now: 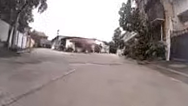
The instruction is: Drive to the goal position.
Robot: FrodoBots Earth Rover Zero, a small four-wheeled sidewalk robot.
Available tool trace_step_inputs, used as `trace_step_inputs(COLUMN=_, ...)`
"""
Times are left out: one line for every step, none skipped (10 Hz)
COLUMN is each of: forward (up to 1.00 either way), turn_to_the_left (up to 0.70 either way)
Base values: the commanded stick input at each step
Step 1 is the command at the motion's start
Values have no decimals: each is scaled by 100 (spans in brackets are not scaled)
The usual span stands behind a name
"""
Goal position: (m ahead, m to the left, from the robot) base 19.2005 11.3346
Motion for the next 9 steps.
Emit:
trace_step_inputs(forward=100, turn_to_the_left=0)
trace_step_inputs(forward=100, turn_to_the_left=0)
trace_step_inputs(forward=100, turn_to_the_left=0)
trace_step_inputs(forward=100, turn_to_the_left=0)
trace_step_inputs(forward=100, turn_to_the_left=0)
trace_step_inputs(forward=100, turn_to_the_left=0)
trace_step_inputs(forward=100, turn_to_the_left=0)
trace_step_inputs(forward=100, turn_to_the_left=0)
trace_step_inputs(forward=100, turn_to_the_left=0)
